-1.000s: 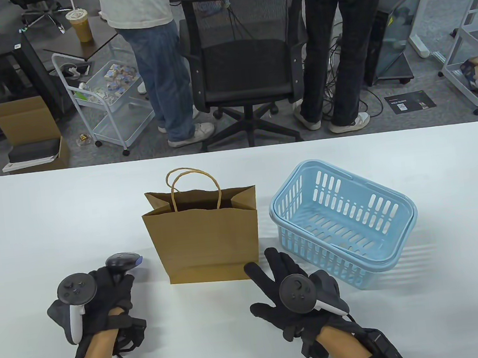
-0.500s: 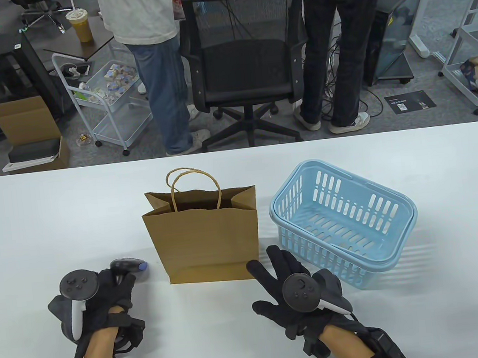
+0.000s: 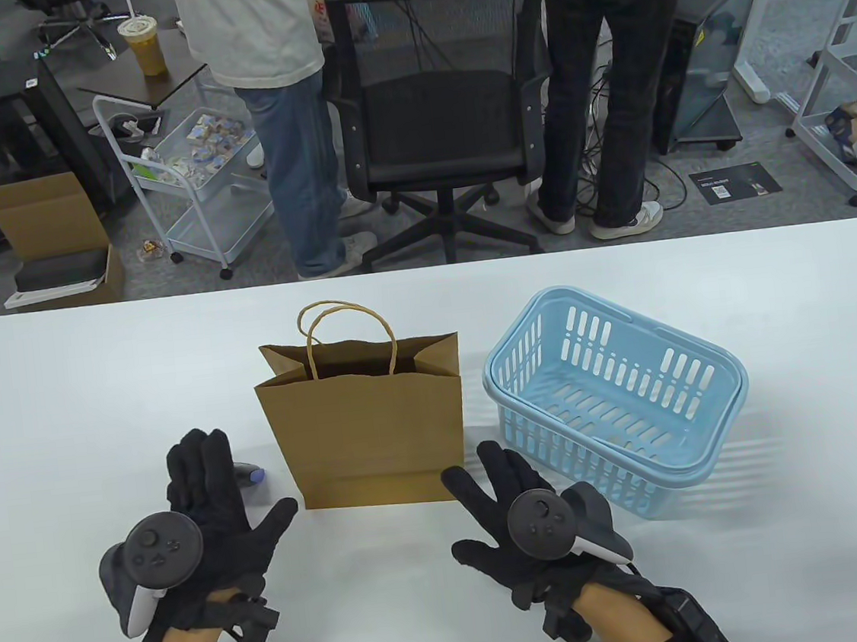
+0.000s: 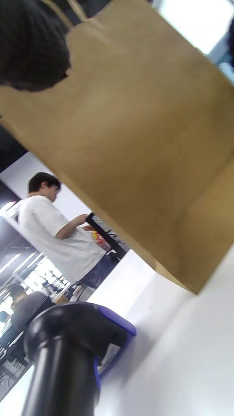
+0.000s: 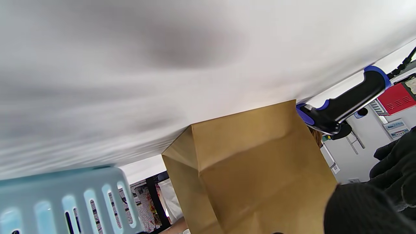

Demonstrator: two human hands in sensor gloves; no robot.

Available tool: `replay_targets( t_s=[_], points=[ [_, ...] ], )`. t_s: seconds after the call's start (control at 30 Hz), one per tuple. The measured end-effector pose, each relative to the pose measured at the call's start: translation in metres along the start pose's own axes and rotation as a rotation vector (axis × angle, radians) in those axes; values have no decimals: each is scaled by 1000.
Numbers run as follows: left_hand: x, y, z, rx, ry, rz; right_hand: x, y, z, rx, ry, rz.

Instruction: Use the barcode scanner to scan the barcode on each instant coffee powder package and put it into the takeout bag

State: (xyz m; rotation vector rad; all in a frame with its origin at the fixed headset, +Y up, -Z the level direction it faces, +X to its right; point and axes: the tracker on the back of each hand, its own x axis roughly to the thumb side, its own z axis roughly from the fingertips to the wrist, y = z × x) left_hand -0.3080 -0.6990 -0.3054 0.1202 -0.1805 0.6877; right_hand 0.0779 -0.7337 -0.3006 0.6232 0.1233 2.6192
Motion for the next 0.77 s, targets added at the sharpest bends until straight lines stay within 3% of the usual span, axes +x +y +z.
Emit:
replay_targets(
  t_s=[0.77],
  points=[
    [4, -15, -1, -36, -35, 40, -2, 1, 0, -6, 1, -26]
  ],
)
